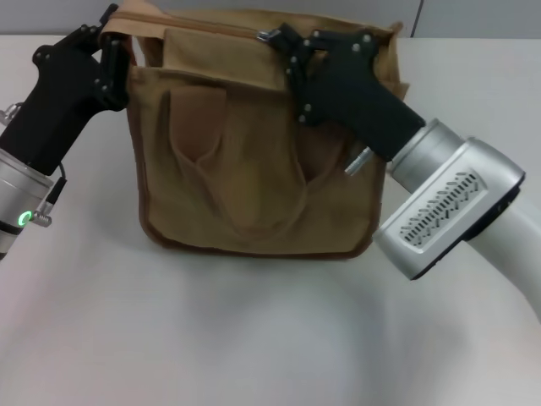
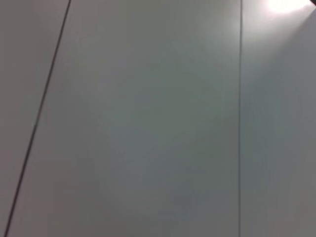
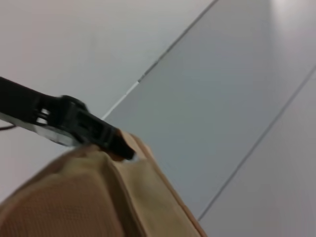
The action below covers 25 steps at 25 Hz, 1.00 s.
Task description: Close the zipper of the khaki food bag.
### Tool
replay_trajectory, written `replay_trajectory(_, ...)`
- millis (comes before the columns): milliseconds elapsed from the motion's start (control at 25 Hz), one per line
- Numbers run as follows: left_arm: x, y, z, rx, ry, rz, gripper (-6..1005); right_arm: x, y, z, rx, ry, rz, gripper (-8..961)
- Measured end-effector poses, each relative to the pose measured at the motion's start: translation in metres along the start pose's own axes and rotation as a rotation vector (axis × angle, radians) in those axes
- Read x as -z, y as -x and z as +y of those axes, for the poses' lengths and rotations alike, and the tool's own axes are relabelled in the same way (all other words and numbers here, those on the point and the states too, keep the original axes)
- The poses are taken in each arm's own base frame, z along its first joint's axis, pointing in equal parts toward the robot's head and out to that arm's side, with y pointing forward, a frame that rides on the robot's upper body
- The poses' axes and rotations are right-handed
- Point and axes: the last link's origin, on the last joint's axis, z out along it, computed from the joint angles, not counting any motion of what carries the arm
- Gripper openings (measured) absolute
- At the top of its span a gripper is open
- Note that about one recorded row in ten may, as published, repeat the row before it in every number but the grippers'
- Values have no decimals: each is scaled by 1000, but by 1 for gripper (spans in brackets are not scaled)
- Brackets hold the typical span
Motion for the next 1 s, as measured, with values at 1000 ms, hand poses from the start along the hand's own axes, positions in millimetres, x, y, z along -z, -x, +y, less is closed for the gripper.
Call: replay_trajectory(1000, 7, 3, -3, 8, -34, -20, 141, 91, -32, -6, -178, -220, 189, -6)
